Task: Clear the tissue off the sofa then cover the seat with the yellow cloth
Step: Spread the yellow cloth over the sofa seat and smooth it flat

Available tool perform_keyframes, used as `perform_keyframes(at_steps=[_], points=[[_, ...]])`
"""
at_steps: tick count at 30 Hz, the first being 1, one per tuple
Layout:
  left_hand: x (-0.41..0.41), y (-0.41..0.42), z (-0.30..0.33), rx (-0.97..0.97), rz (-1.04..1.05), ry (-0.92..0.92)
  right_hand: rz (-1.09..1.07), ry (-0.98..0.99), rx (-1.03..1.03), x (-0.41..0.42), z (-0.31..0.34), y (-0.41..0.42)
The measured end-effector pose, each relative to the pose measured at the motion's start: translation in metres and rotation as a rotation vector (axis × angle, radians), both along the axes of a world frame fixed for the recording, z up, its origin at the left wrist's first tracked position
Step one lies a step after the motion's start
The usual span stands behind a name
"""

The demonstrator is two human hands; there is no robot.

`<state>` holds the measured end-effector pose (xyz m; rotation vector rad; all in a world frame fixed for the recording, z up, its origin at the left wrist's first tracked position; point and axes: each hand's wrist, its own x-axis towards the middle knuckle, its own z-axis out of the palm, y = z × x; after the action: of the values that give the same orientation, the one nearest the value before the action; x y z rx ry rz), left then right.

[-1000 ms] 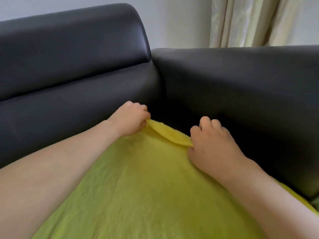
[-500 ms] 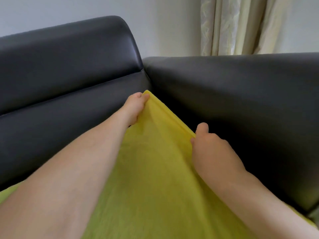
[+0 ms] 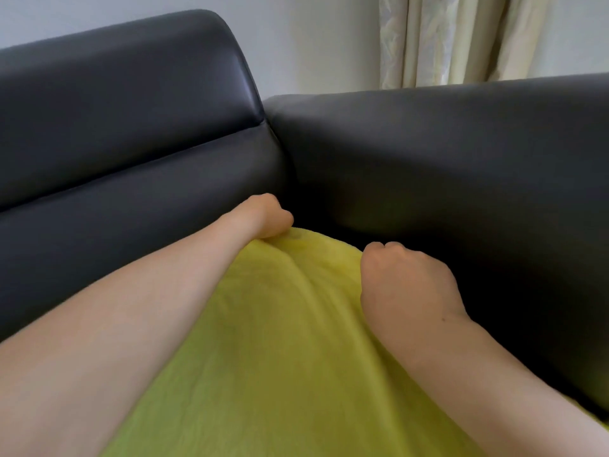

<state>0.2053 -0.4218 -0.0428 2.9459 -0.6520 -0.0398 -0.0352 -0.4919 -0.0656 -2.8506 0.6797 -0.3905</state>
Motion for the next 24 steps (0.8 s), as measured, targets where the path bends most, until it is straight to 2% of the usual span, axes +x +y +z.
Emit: perform_keyframes(at_steps=[3, 6, 9, 12, 15, 17, 20, 22, 24], points=[[-0.009, 0.014, 0.022, 0.170, -0.032, -0.162, 0.007, -0.048, 0.011, 0.004, 0.000, 0.001], [-0.002, 0.028, 0.043, 0.081, -0.055, -0.112, 0.039, -0.124, -0.031, 0.007, 0.003, 0.009], [0.000, 0.037, 0.059, -0.234, 0.011, 0.099, 0.101, -0.097, -0.021, 0.009, 0.007, 0.019], [-0.004, 0.047, 0.070, -0.778, 0.061, 0.387, 0.097, -0.019, 0.079, 0.013, 0.012, 0.024], [-0.008, 0.055, 0.078, -1.096, 0.047, 0.508, 0.054, 0.025, 0.170, 0.013, 0.018, 0.022], [-0.016, 0.059, 0.084, -1.223, 0.019, 0.560, 0.048, 0.026, 0.149, 0.009, 0.023, 0.022], [-0.024, 0.069, 0.092, -1.351, -0.026, 0.547, 0.058, -0.023, 0.186, 0.003, 0.033, 0.024], [-0.025, 0.077, 0.095, -1.415, -0.036, 0.498, 0.047, -0.104, 0.354, -0.004, 0.050, 0.030], [-0.027, 0.081, 0.099, -1.399, -0.019, 0.394, 0.046, -0.219, 0.672, -0.014, 0.073, 0.036]])
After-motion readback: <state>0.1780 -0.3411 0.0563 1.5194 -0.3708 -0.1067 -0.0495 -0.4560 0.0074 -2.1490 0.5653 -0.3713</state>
